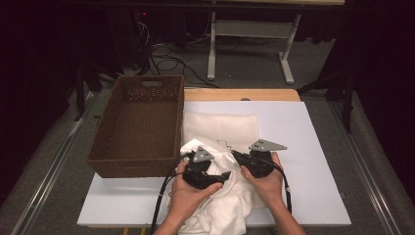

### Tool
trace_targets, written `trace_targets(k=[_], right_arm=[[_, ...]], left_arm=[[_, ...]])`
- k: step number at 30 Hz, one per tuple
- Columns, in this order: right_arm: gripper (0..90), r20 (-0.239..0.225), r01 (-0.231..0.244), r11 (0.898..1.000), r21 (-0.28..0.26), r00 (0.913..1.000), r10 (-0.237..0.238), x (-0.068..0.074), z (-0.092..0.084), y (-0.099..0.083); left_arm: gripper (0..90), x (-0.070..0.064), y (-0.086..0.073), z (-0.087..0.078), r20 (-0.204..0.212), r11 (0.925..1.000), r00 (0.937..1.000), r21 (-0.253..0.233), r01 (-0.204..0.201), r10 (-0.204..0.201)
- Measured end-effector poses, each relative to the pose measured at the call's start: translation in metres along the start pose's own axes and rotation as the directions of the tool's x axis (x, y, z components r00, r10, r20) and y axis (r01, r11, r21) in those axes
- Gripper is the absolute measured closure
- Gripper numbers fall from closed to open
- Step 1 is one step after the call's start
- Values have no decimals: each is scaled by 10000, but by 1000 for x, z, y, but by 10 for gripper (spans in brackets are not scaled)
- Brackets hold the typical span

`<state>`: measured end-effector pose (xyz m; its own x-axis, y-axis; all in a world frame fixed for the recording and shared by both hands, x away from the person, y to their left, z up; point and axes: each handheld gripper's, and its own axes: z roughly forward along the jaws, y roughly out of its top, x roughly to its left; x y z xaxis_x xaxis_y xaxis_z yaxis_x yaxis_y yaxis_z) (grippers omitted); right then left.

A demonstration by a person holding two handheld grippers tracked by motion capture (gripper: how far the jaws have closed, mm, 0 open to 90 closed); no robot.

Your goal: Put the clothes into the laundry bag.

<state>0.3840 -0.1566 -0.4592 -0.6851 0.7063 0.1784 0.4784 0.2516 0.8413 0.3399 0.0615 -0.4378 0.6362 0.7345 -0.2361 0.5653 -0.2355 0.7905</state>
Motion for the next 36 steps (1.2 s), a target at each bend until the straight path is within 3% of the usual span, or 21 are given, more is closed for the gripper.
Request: trace_targets(k=[3,6,7,9,10,11,13,14,15,18,20,21,22,25,26,28,30,31,32,33,36], right_arm=[[887,-84,48,10000,-25,10000,-48,-1,0,0],[887,-159,43,10000,-26,9999,-43,-1,0,0],[887,-141,57,10000,1,9999,-57,0,0,0],[887,-156,78,10000,-18,9998,-79,0,1,-1],[887,-164,76,10000,-18,9998,-76,0,1,-1],[887,-162,125,9999,47,9998,-124,0,2,-1],[887,-82,129,9999,44,9999,-128,1,3,-2],[887,-72,77,10000,-24,9999,-77,0,3,-3],[887,-78,20,10000,-16,10000,-20,-1,3,-3],[887,9,-81,9999,-88,10000,81,-4,2,-3],[887,30,-130,9998,-128,9999,130,-5,3,-3],[887,54,-115,9999,-120,9999,116,-4,4,-2],[887,97,-137,9999,-66,9999,138,-4,4,-2],[887,34,-132,9999,-46,9999,132,-3,6,-3],[887,-125,-188,9997,-130,9997,186,-4,6,-3],[887,-420,-353,9988,-326,9985,339,-3,3,-1],[887,-498,-224,9987,-453,9986,201,0,-1,3],[887,-537,-187,9988,-450,9984,162,2,-2,4],[887,-580,-71,9989,-457,9983,45,4,-4,6],[888,-554,-22,9991,-434,9985,-2,6,-5,7],[888,-408,-18,9995,-322,9992,5,4,-6,5]], left_arm=[[203,12,7,-3,-735,9999,9973,110,38,-30],[188,20,7,13,-876,9933,9961,1125,245,-147],[195,21,4,24,-878,9835,9961,1803,167,-8],[265,19,-3,40,-535,9639,9985,2661,44,102],[352,17,-7,43,-732,9631,9963,2680,-230,442],[487,16,-8,42,-884,9653,9947,2596,-276,523],[713,15,-7,36,-591,9713,9975,2366,-238,388],[759,13,-7,33,-519,9731,9975,2277,-355,486],[774,7,-7,28,-325,9750,9950,2050,-855,941],[782,-3,-7,21,127,9733,9879,1701,-1542,1543],[781,-8,-5,18,404,9764,9862,1394,-1650,1608],[781,-12,-5,17,513,9743,9823,1281,-1851,1799],[781,-15,-5,17,651,9705,9774,1223,-2080,2012],[781,-27,-4,25,1516,9501,9532,1329,-2821,2618],[781,-29,-4,30,1606,9450,9500,1480,-2915,2679],[781,-28,-4,44,1230,9408,9604,2038,-2709,2499],[783,-21,-6,59,718,9370,9736,2647,-2280,2166],[785,-15,-8,70,172,9317,9787,3031,-2001,2046],[787,-9,-9,76,-32,9342,9844,3157,-1659,1759],[788,-4,-9,79,-140,9418,9911,3134,-1216,1326],[785,2,-6,80,-694,9459,9916,3138,-819,1089]])
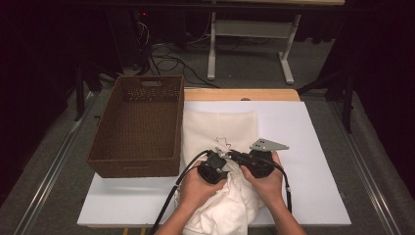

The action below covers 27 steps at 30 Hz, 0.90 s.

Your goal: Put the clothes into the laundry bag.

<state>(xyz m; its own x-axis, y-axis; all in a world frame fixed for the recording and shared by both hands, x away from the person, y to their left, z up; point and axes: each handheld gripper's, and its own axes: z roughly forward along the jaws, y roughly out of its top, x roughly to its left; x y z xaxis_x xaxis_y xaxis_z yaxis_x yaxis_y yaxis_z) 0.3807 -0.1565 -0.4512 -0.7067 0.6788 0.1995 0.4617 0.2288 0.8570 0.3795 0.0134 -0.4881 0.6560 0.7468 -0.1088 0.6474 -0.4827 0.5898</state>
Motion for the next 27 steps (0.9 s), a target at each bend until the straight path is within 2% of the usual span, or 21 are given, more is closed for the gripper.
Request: trace_targets(k=[3,4,6,7,8,9,10,11,12,14,15,16,17,18,19,20,21,22,24,26,27], right_arm=[[888,59,-247,9997,-59,9997,247,-6,0,-3],[888,58,-332,9994,-61,9994,333,-7,-1,-4],[888,106,-211,9998,-12,9997,212,-8,-1,-4],[888,108,-170,9999,-10,9998,170,-8,-1,-4],[888,99,-181,9998,-8,9998,181,-8,-1,-4],[887,85,-165,9999,-8,9998,165,-8,-1,-4],[888,88,-213,9998,19,9997,212,-8,-1,-4],[887,93,-186,9998,57,9998,186,-8,-2,-4],[887,103,-187,9998,68,9998,187,-7,-2,-4],[887,45,-187,9998,44,9998,187,-7,-2,-4],[888,42,-172,9998,42,9998,172,-7,-2,-4],[887,54,-182,9998,57,9998,181,-6,-2,-3],[887,56,-167,9998,53,9998,167,-6,-2,-3],[888,49,-131,9999,42,9999,131,-6,-1,-3],[887,71,-114,9999,70,9999,114,-5,-1,-3],[887,95,-118,9999,98,9999,117,-5,0,-4],[887,109,-128,9999,96,9999,127,-5,0,-4],[887,130,-111,9999,76,9999,110,-5,0,-3],[887,147,-235,9997,20,9996,234,-5,0,-3],[887,160,-194,9998,-84,9997,195,-5,-1,-3],[887,142,-190,9998,-87,9997,191,-4,-1,-3]], left_arm=[[745,-6,-4,-13,10,9975,9994,-623,-340,341],[688,-7,-5,-19,76,9956,9993,-863,-352,360],[514,-5,-7,-44,556,9855,9982,-1695,-119,216],[477,-4,-8,-54,613,9788,9980,-2049,-21,149],[436,-3,-8,-59,501,9758,9987,-2185,24,88],[395,-1,-7,-69,-41,9728,9998,-2309,179,-194],[346,1,-6,-76,-476,9703,9978,-2396,334,-461],[292,3,-5,-78,-670,9698,9965,-2417,317,-493],[259,8,-3,-77,-925,9735,9937,-2249,404,-626],[223,15,-1,-69,-593,9811,9942,-1770,782,-900],[209,17,0,-62,-383,9877,9950,-1300,863,-920],[218,17,0,-57,-293,9920,9961,-981,800,-832],[264,13,0,-48,-228,9975,9989,-582,404,-418],[370,9,-1,-44,-508,9991,9987,-420,38,-60],[512,2,-3,-42,-938,9981,9948,-446,-429,386],[641,-1,-4,-43,-850,9973,9953,-527,-510,464],[696,-4,-5,-45,-525,9958,9972,-719,-564,527],[732,-8,-6,-45,-207,9936,9976,-907,-680,664],[755,-13,-6,-42,-41,9927,9960,-812,-896,895],[758,-15,-5,-35,-122,9928,9953,-707,-971,965],[760,-16,-3,-29,-507,9926,9924,-408,-1142,1121]])
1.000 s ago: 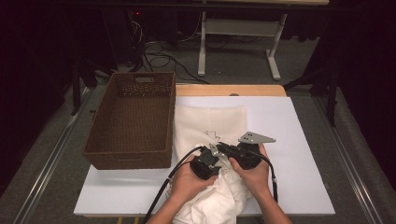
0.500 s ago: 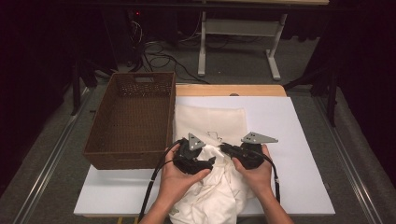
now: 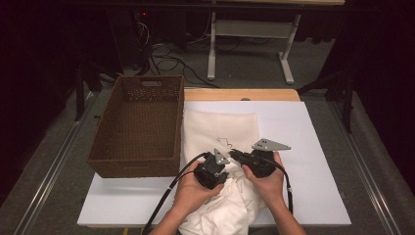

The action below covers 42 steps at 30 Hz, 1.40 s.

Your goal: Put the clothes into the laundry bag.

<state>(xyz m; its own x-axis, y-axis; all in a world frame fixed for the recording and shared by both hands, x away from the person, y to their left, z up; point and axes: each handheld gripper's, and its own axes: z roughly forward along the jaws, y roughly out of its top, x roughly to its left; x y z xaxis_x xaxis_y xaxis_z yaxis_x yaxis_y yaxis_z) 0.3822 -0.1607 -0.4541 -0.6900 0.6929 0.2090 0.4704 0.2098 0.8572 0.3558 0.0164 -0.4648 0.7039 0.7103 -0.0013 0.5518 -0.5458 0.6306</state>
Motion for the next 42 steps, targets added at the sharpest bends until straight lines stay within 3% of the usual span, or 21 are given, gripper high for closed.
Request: trace_targets(k=[1,2,3,5,6,8,10,13,14,16,17,20,23,25,28,32,33,34,38,39,42], right_arm=[[887,-80,-50,10000,-40,10000,49,0,0,1],[888,-131,-62,9999,-80,9999,61,1,-1,1],[887,-199,-69,9999,-119,9998,67,1,-2,2],[888,-112,20,9999,-116,9999,-21,3,-5,4],[887,-97,138,9999,-36,9999,-139,5,-5,4],[887,43,205,9998,79,9998,-205,5,-4,2],[887,-100,-14,9999,115,9999,15,0,-4,2],[886,-114,-24,9999,112,9999,25,-3,-3,1],[886,-114,-24,9999,112,9999,25,-3,-3,1],[886,-25,30,9999,119,10000,-30,-2,-3,1],[885,10,46,9999,108,10000,-46,-2,-3,1],[885,38,40,9999,127,10000,-41,-2,-3,1],[884,27,19,9999,110,10000,-19,-2,-3,1],[884,21,69,9999,117,10000,-69,-2,-3,1],[884,52,76,9999,97,10000,-76,-2,-3,0],[884,27,107,9999,120,9999,-107,-1,-5,-1],[884,53,95,9999,125,9999,-95,-1,-5,-1],[883,59,52,9999,118,10000,-53,-1,-6,-2],[884,108,75,10000,-6,9999,-75,0,-7,-3],[884,90,3,10000,-85,10000,-3,0,-8,-2],[884,59,16,9999,-114,10000,-16,3,-9,0]], left_arm=[[763,0,1,6,-648,9997,9978,181,-152,163],[768,3,1,14,-1418,9988,9897,472,-142,208],[774,9,0,21,-1821,9971,9833,734,177,-40],[777,19,-1,30,-2323,9930,9696,696,957,-772],[776,20,0,29,-2243,9912,9697,659,1147,-973],[709,18,-1,17,-1727,9947,9803,174,1008,-963],[566,19,-2,1,-881,9913,9876,-330,1278,-1302],[306,19,0,-28,257,9729,9801,-1187,1983,-1967],[258,19,0,-28,257,9729,9801,-1187,1983,-1967],[224,13,2,-36,854,9727,9790,-1258,1949,-1851],[182,0,5,-32,1686,9800,9728,-922,1763,-1591],[151,-19,4,-11,1869,9954,9779,-26,962,-940],[154,-29,0,11,1276,9981,9910,503,348,-410],[348,-33,-2,16,561,9979,9978,523,-376,346],[600,-37,-2,14,142,9969,9978,431,-652,646],[719,-29,-2,7,558,9997,9984,238,-84,71],[726,-15,-1,-1,990,9955,9909,-158,930,-910],[729,-11,0,-4,924,9932,9897,-311,1125,-1092],[731,7,1,-11,-421,9699,9767,-1339,2033,-2105],[731,9,0,-5,-766,9694,9729,-1321,2069,-2181],[716,10,-4,13,-910,9681,9677,-1104,2249,-2352]])
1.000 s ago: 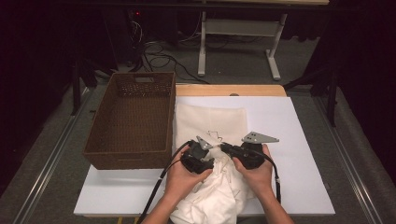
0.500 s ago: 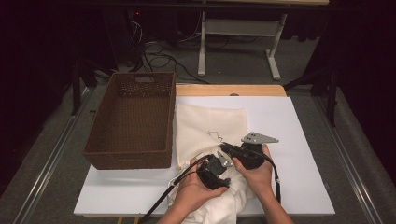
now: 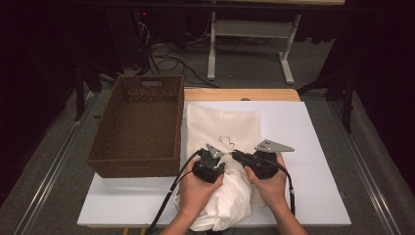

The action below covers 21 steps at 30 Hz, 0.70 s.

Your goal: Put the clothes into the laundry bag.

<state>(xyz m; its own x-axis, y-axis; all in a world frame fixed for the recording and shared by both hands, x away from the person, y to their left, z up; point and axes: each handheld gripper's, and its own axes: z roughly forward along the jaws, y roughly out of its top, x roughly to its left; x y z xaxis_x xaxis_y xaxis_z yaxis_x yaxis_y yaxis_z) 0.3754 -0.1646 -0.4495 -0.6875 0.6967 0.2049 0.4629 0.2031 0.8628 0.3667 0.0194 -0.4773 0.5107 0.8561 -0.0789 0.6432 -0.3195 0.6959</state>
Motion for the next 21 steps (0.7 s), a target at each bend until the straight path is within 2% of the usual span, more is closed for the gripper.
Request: trace_targets(k=[1,2,3,4,5,6,7,8,9,11,13,14,15,16,17,18,19,20,21], right_arm=[[885,2,46,10000,25,10000,-46,0,0,0],[885,2,41,10000,54,10000,-41,0,0,-1],[885,8,-22,10000,76,10000,22,-1,1,-1],[885,8,-22,10000,76,10000,22,-1,1,-1],[885,-25,-63,9999,123,10000,64,-4,1,-2],[884,-41,-37,9999,148,10000,38,-5,2,-3],[884,-33,-74,9998,162,10000,74,-5,2,-3],[884,-36,-75,9999,143,10000,75,-5,2,-3],[884,-31,-72,9999,125,10000,73,-5,1,-2],[884,-34,-91,9999,120,10000,92,-5,1,-2],[884,-50,-173,9998,139,9998,174,-6,2,-2],[884,-50,-173,9998,139,9998,174,-6,2,-2],[884,-68,-187,9997,163,9998,188,-4,3,-3],[884,-78,-107,9998,170,9999,108,-4,3,-3],[884,-76,-69,9998,202,9999,71,-2,3,-3],[884,-82,-57,9998,183,9999,59,-1,3,-3],[884,-115,-78,9998,194,9999,80,0,3,-2],[884,-115,-78,9998,194,9999,80,0,3,-2],[884,-158,-91,9999,145,9998,94,-1,2,-2]], left_arm=[[694,-3,0,1,1,10000,10000,-36,51,-51],[651,-4,2,-1,226,10000,9997,-75,42,-40],[585,-4,4,-4,457,10000,9989,-31,81,-80],[479,-4,4,-4,457,10000,9989,-31,81,-80],[390,-3,8,-16,1259,9996,9916,39,292,-295],[343,-2,9,-24,1486,9995,9884,1,320,-317],[308,-1,10,-32,1808,9993,9828,-8,375,-367],[267,0,10,-38,2258,9993,9735,18,381,-375],[247,-1,10,-41,2428,9996,9697,82,276,-288],[227,-9,7,-41,2499,9985,9682,481,-268,140],[205,-19,0,-25,2307,9877,9714,1294,-879,562],[200,-19,0,-25,2307,9877,9714,1294,-879,562],[215,-26,-5,-13,2139,9814,9740,1574,-1099,748],[299,-26,-5,-13,2139,9814,9740,1574,-1099,748],[431,-34,-9,-5,1718,9776,9760,1383,-1585,1340],[547,-34,-9,-5,1682,9776,9762,1360,-1606,1370],[642,-33,-8,-5,1607,9813,9792,1272,-1447,1236],[693,-33,-8,-5,1607,9813,9792,1272,-1447,1236],[719,-30,-6,-9,1602,9872,9816,1033,-1214,1039]])
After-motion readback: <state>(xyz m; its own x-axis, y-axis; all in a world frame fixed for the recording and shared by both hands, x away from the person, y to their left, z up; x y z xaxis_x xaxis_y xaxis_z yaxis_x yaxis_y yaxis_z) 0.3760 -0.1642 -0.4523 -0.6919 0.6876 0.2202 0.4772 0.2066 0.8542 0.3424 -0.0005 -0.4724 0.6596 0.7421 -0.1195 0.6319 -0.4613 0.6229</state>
